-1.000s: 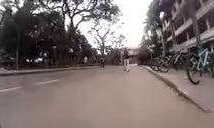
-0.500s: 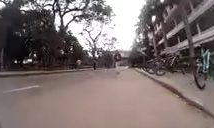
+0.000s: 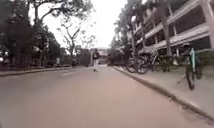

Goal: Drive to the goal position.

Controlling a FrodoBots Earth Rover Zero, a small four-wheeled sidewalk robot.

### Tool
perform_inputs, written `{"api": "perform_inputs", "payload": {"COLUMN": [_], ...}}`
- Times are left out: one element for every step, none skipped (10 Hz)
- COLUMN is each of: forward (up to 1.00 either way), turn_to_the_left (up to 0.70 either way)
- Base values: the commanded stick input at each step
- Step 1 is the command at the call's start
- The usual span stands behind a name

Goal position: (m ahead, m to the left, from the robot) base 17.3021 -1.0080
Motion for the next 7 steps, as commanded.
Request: {"api": "perform_inputs", "payload": {"forward": [1.0, 1.0, 1.0, 1.0, 1.0, 1.0, 1.0], "turn_to_the_left": [0.0, 0.0, 0.0, 0.0, 0.0, 0.0, 0.0]}}
